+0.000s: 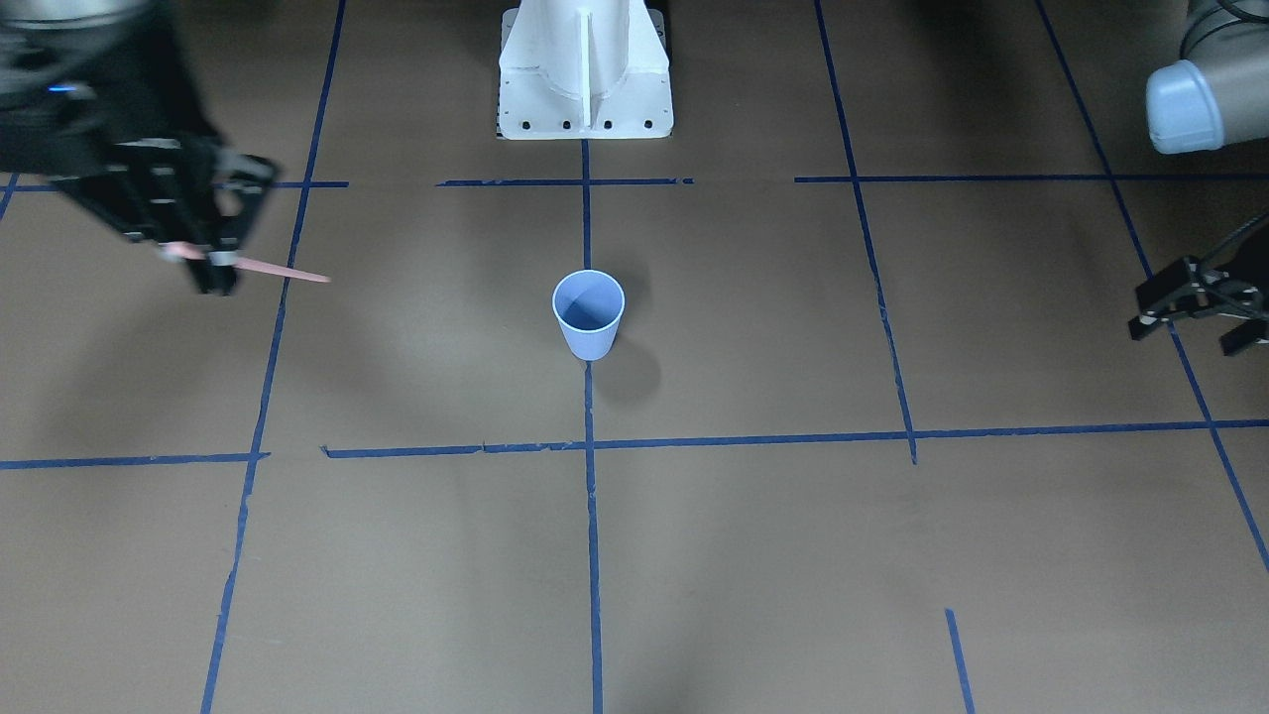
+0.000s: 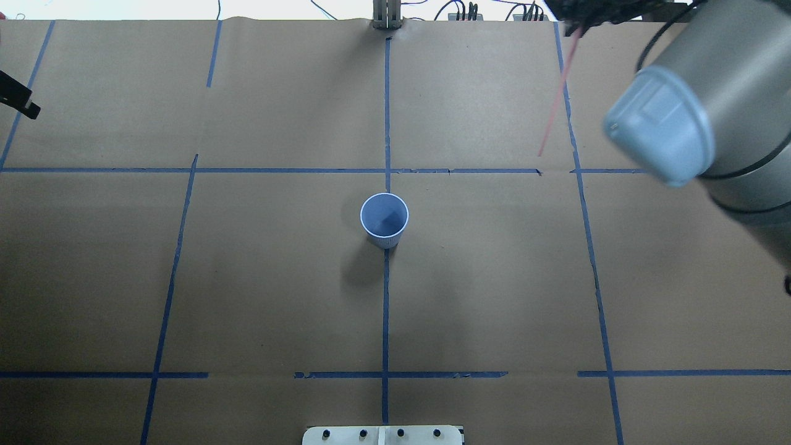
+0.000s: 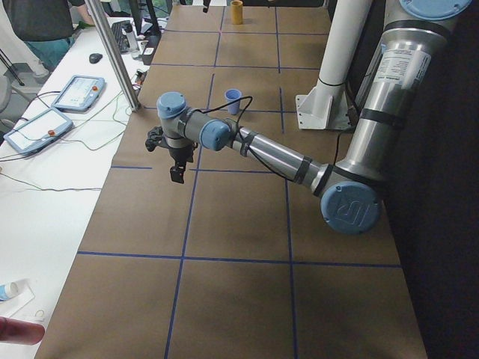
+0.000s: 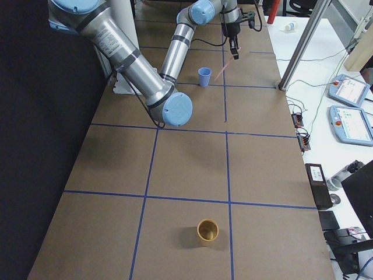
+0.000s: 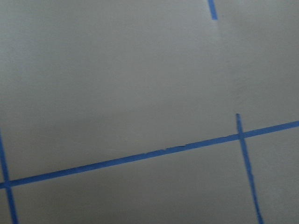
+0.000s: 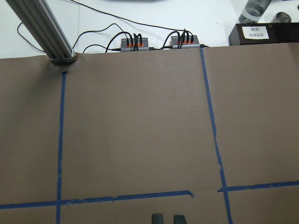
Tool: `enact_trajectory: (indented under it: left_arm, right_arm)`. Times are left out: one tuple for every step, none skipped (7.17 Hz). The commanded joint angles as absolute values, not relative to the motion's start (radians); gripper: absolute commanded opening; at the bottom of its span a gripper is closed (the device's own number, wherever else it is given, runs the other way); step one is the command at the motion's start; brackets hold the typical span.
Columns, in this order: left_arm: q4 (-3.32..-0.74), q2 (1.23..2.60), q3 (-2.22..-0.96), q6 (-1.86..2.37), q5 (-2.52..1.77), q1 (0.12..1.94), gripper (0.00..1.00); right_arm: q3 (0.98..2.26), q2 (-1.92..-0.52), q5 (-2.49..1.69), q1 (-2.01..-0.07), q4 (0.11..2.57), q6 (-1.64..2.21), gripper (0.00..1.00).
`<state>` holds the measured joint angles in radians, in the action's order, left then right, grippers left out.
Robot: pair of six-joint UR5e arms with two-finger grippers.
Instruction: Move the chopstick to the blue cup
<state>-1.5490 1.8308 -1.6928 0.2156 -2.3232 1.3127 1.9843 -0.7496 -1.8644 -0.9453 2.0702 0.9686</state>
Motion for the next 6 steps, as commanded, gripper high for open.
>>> enact_trajectory:
  left_arm:
    - [-1.549, 1.83, -1.649, 0.134, -2.321, 1.353, 1.0]
    - [-1.551, 1.829, -1.646, 0.132, -2.321, 1.353, 1.0]
    - [-1.552, 1.825, -1.638, 0.132, -2.321, 1.354, 1.0]
    - [-1.563, 1.8, -1.64, 0.132, -2.324, 1.355, 1.0]
    - [-1.563, 1.796, -1.64, 0.132, -2.327, 1.355, 1.0]
    - [-1.563, 1.796, -1.64, 0.132, -2.329, 1.355, 1.0]
  right_arm:
    - [1.951, -0.646, -1.743, -0.807, 2.066, 1.092, 0.0]
    - [1.933, -0.608, -1.658, -0.726, 2.065, 1.142, 0.0]
    - [1.877, -0.557, -1.563, -0.651, 2.06, 1.172, 0.0]
    - [1.849, -0.54, -1.524, -0.611, 2.059, 1.175, 0.0]
    - [1.83, -0.538, -1.472, -0.554, 2.048, 1.18, 0.0]
    - [1.778, -0.545, -1.444, -0.525, 1.972, 1.193, 0.0]
